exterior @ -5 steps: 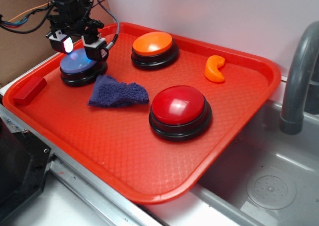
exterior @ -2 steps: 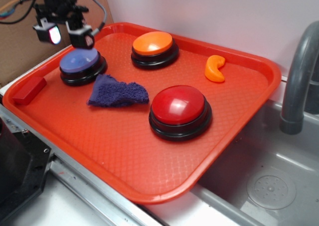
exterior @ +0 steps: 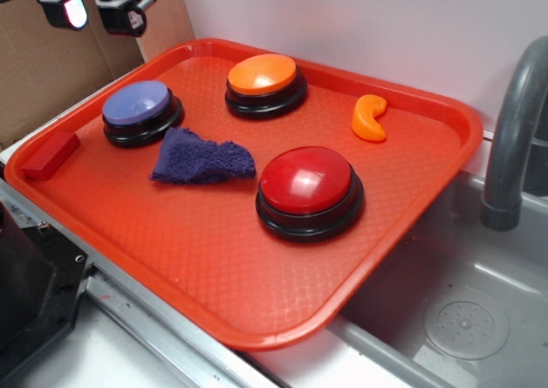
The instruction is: Push the purple button.
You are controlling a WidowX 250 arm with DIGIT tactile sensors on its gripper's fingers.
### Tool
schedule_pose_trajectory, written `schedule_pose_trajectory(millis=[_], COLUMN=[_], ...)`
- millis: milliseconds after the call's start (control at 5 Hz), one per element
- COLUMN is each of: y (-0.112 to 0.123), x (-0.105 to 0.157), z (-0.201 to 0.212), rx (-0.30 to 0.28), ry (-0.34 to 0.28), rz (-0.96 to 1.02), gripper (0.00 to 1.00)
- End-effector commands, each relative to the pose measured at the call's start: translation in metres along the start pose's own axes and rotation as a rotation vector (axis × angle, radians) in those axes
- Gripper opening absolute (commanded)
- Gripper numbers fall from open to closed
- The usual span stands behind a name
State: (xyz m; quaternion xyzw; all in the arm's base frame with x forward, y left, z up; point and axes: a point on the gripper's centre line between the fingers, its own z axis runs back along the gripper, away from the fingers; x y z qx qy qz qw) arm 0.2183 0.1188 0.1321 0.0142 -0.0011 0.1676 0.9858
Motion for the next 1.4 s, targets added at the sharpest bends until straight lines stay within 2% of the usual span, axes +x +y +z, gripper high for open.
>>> schedule_pose_trajectory(millis=[0, 200, 400, 600, 800, 1200], y=[0.006, 0.006, 0.009, 0.010, 0.009, 0.009], x=[-0.001, -0.003, -0.008, -0.010, -0.010, -0.023], z=[0.029, 0.031, 0.038, 0.041, 0.042, 0.049], rx=[0.019, 0.023, -0.004, -0.002, 0.021, 0.061], ry=[-0.092, -0.113, -0.151, -0.156, -0.158, -0.227], rz=[-0.002, -0.026, -0.044, -0.034, -0.035, -0.026], gripper=[1.00, 1.00, 1.00, 1.00, 1.00, 1.00])
